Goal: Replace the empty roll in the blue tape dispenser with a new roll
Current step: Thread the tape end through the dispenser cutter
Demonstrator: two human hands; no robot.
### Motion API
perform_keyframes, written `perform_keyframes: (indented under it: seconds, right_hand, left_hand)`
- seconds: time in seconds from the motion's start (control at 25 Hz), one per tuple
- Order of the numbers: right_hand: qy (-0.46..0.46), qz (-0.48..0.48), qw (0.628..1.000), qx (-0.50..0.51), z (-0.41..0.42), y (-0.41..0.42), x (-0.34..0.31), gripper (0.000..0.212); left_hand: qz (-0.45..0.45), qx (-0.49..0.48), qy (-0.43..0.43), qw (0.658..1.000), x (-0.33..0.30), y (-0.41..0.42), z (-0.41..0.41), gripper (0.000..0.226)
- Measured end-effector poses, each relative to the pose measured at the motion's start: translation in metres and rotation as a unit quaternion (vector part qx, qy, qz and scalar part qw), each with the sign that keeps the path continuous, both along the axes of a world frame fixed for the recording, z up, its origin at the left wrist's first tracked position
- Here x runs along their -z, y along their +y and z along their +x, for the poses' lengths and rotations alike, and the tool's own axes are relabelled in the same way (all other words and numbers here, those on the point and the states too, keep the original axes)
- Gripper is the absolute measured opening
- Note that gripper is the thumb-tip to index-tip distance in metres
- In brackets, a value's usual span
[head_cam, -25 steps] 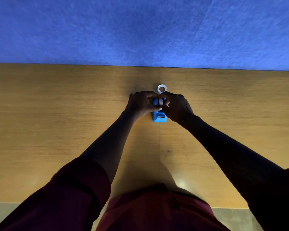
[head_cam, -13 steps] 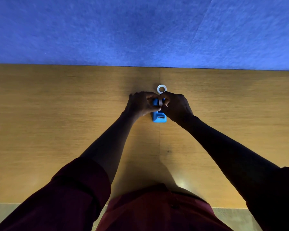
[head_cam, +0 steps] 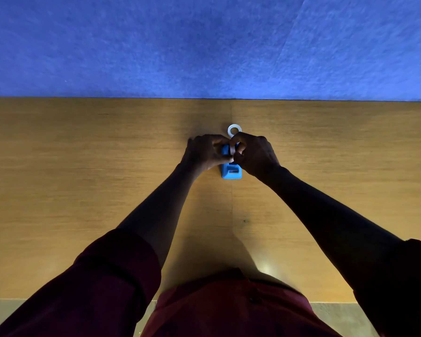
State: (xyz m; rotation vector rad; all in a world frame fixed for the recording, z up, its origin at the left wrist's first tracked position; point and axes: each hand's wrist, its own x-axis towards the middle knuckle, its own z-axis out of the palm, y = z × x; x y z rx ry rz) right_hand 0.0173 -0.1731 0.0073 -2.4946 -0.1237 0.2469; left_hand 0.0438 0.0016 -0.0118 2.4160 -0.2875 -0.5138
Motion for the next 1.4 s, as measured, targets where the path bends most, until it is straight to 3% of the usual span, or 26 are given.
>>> perform_keyframes:
  seconds: [0.36, 0.56, 0.88, 1.12, 1.24, 1.4]
  right_hand:
    - [0.003, 0.003, 1.0, -0.004, -0.002, -0.001, 0.002, 0.012]
    - [-0.009, 0.004, 1.0, -0.005, 0.0, 0.0, 0.003, 0.023]
    - [-0.002, -0.028, 0.999, 0.021, 0.012, 0.004, -0.006, 0.015]
    - [0.015, -0.061, 0.997, -0.041, 0.031, -0.001, -0.01, 0.016]
    - [-0.002, -0.124, 0.988, -0.094, 0.034, 0.001, -0.006, 0.016]
    - [-0.015, -0.153, 0.981, -0.118, 0.031, 0.002, -0.003, 0.006]
  left_hand:
    - [0.007, -0.004, 0.001, 1.0, 0.0, -0.001, 0.0, 0.051]
    - [0.012, -0.006, 0.008, 1.0, 0.001, -0.001, 0.001, 0.053]
    - [0.015, -0.008, 0.015, 1.0, 0.0, -0.001, 0.002, 0.053]
    - [0.01, -0.001, 0.015, 1.0, 0.001, -0.001, 0.002, 0.053]
    - [0.013, -0.001, 0.014, 1.0, 0.001, -0.001, 0.002, 0.053]
    - [0.009, -0.011, 0.01, 1.0, 0.001, -0.001, 0.001, 0.05]
